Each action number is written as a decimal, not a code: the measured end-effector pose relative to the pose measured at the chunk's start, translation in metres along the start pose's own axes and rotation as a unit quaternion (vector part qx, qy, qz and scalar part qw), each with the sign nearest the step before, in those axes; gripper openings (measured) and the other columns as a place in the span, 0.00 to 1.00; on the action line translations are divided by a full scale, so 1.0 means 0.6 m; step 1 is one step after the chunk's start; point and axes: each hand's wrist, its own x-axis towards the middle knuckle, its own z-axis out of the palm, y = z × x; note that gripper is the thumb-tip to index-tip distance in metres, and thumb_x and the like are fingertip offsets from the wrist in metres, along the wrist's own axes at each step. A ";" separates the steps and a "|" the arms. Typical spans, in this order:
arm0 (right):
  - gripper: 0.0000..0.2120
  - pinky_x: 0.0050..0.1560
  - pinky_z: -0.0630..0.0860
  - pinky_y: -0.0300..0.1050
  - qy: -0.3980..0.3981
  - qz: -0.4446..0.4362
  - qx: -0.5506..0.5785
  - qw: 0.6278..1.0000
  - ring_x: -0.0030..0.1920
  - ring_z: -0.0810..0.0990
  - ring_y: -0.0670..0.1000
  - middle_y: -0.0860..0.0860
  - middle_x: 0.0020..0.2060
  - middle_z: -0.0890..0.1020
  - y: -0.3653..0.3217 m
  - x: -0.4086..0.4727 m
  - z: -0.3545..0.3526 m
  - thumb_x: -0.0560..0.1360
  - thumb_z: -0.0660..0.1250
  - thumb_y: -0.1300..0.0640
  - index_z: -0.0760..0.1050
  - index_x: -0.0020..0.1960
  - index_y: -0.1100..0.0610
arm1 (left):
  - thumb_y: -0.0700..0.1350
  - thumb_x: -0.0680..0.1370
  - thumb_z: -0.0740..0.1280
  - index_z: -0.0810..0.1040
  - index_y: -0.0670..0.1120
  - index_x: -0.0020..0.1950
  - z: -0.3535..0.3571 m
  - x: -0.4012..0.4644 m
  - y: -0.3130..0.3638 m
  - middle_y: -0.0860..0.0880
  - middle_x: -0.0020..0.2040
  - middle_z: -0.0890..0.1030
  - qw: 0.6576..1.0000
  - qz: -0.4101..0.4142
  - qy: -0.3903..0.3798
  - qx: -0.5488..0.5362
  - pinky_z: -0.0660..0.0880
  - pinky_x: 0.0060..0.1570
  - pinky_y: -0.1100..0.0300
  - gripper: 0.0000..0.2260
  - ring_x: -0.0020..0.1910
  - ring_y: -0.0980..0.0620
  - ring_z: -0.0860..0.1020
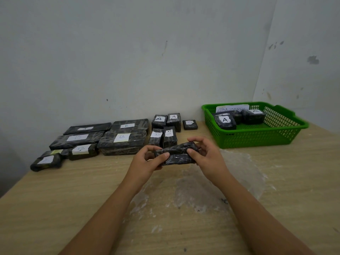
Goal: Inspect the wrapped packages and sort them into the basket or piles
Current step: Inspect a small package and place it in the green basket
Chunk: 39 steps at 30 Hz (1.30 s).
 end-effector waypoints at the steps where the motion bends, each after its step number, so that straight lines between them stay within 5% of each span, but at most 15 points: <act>1: 0.15 0.47 0.83 0.45 -0.002 -0.001 -0.007 1.000 0.50 0.85 0.52 0.55 0.51 0.83 0.000 0.000 0.000 0.80 0.69 0.65 0.77 0.58 0.47 | 0.50 0.71 0.78 0.80 0.45 0.54 0.001 0.000 0.001 0.45 0.50 0.86 1.000 -0.002 0.000 -0.005 0.82 0.46 0.56 0.16 0.48 0.49 0.86; 5: 0.12 0.43 0.80 0.41 -0.011 -0.001 -0.031 0.999 0.49 0.85 0.51 0.52 0.50 0.83 0.002 -0.001 0.001 0.81 0.69 0.59 0.75 0.60 0.45 | 0.48 0.75 0.76 0.81 0.45 0.53 0.002 0.003 -0.002 0.44 0.51 0.86 1.000 -0.004 0.006 -0.011 0.82 0.46 0.56 0.11 0.49 0.49 0.85; 11: 0.19 0.51 0.84 0.52 0.017 0.020 -0.045 0.999 0.48 0.86 0.49 0.52 0.49 0.84 0.012 -0.002 0.008 0.71 0.80 0.48 0.74 0.56 0.40 | 0.46 0.76 0.76 0.81 0.45 0.52 0.005 0.000 -0.010 0.44 0.49 0.86 1.000 0.016 0.000 0.026 0.82 0.46 0.57 0.09 0.48 0.49 0.85; 16: 0.20 0.49 0.84 0.61 0.044 0.038 -0.041 0.997 0.47 0.85 0.55 0.56 0.46 0.83 0.021 0.003 0.006 0.68 0.82 0.56 0.75 0.50 0.41 | 0.49 0.76 0.75 0.81 0.47 0.51 0.011 0.000 -0.023 0.45 0.49 0.84 0.994 0.037 -0.011 0.097 0.83 0.51 0.51 0.09 0.49 0.48 0.85; 21: 0.19 0.48 0.84 0.56 0.057 0.028 -0.053 0.997 0.47 0.85 0.53 0.54 0.46 0.82 0.017 0.004 0.008 0.70 0.81 0.59 0.74 0.51 0.46 | 0.50 0.76 0.76 0.80 0.47 0.52 0.014 -0.002 -0.021 0.47 0.50 0.84 0.993 0.036 -0.018 0.110 0.83 0.52 0.50 0.11 0.49 0.49 0.85; 26: 0.19 0.48 0.83 0.42 0.007 0.018 -0.072 0.997 0.49 0.84 0.47 0.50 0.51 0.81 0.010 -0.002 0.005 0.74 0.78 0.53 0.71 0.59 0.46 | 0.51 0.73 0.78 0.80 0.47 0.52 0.009 -0.004 -0.015 0.47 0.48 0.84 0.993 0.046 -0.006 0.105 0.83 0.49 0.52 0.13 0.45 0.50 0.85; 29: 0.24 0.50 0.83 0.43 -0.022 0.018 -0.066 0.997 0.52 0.85 0.48 0.49 0.56 0.81 0.009 -0.003 0.006 0.72 0.79 0.50 0.71 0.61 0.43 | 0.48 0.74 0.78 0.80 0.46 0.52 0.004 -0.001 -0.009 0.46 0.48 0.84 0.995 0.047 0.017 0.083 0.83 0.46 0.56 0.11 0.43 0.51 0.85; 33: 0.25 0.36 0.80 0.42 -0.033 0.031 -0.034 0.998 0.40 0.83 0.50 0.54 0.56 0.80 0.006 -0.004 0.009 0.71 0.81 0.57 0.72 0.60 0.44 | 0.47 0.74 0.78 0.79 0.46 0.52 -0.001 0.003 -0.011 0.45 0.49 0.85 0.996 0.039 0.020 0.074 0.83 0.44 0.57 0.11 0.43 0.53 0.85; 39: 0.22 0.31 0.76 0.44 -0.008 0.038 -0.008 0.999 0.30 0.78 0.49 0.60 0.50 0.81 0.008 -0.002 0.006 0.71 0.79 0.64 0.73 0.57 0.48 | 0.57 0.67 0.77 0.79 0.46 0.53 0.005 -0.002 -0.009 0.43 0.51 0.85 0.997 0.032 -0.014 0.073 0.84 0.49 0.51 0.22 0.46 0.50 0.86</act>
